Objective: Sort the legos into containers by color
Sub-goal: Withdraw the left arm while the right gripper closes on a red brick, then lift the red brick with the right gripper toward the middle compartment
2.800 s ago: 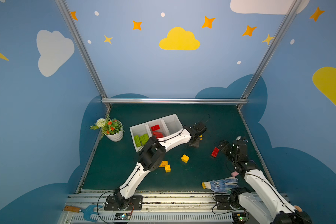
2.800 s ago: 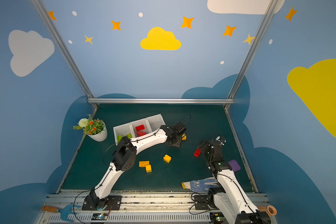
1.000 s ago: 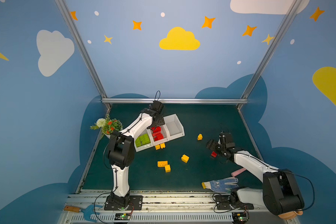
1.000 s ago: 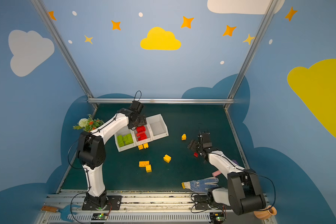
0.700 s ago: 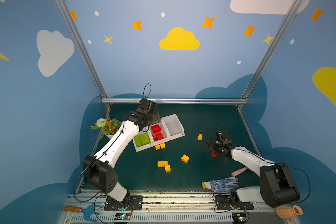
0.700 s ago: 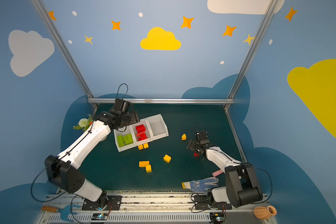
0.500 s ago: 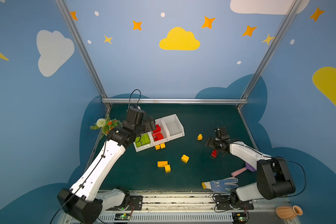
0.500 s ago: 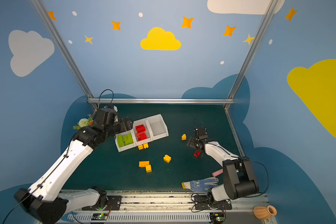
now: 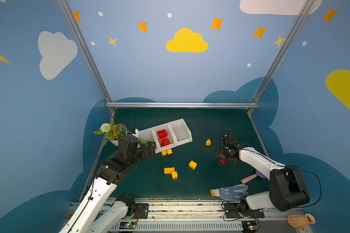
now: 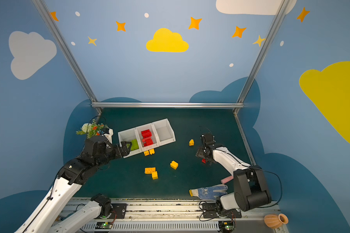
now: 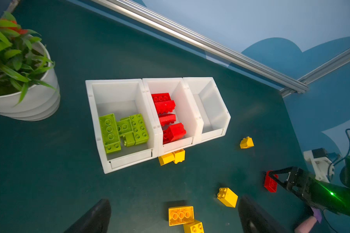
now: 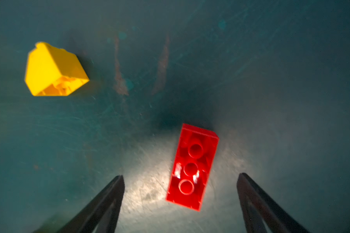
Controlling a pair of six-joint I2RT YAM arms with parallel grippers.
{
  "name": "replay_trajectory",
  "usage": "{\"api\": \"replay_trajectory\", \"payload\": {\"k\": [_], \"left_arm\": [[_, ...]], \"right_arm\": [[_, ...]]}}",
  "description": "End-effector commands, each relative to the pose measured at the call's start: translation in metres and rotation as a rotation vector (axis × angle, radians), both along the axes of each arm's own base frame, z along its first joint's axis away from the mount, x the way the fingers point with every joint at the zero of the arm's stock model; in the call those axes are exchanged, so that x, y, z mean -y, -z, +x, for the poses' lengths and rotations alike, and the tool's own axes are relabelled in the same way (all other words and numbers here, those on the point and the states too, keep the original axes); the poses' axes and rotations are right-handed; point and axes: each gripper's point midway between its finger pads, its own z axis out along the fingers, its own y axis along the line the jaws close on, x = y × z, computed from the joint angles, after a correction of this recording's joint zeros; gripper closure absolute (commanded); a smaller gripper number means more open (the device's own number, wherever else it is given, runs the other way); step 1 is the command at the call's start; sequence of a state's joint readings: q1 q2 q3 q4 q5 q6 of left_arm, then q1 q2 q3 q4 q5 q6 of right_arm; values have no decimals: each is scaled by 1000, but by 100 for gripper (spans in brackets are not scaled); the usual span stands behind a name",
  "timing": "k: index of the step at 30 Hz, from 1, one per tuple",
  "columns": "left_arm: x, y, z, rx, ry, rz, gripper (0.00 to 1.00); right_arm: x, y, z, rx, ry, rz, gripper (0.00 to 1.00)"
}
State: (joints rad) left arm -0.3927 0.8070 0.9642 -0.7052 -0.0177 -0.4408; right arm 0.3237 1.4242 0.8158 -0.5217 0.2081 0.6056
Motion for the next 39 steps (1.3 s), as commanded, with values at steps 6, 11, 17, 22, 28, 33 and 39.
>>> {"api": "replay_trajectory", "payload": {"k": [6, 11, 17, 22, 28, 33, 39], "left_arm": [[13, 1, 0, -4, 77, -7, 2], [16, 5, -2, -9, 92, 11, 1], [15, 11, 1, -35, 80, 15, 1], [14, 15, 4, -44, 70, 12, 1], [8, 19, 9, -59, 43, 11, 1], [7, 21, 10, -69, 40, 8, 1], [7, 22, 12, -70, 37, -6, 1]], "right_arm": [[8, 12, -11, -87, 45, -43, 18], [4, 20, -4, -104, 51, -31, 25], [-3, 36, 2, -134, 33, -15, 26], [-7, 38, 8, -135, -7, -19, 42], [-11, 29, 11, -115, -45, -9, 65], [-16, 17, 14, -90, -75, -5, 74], [-33, -10, 29, -32, -131, 24, 76]]}}
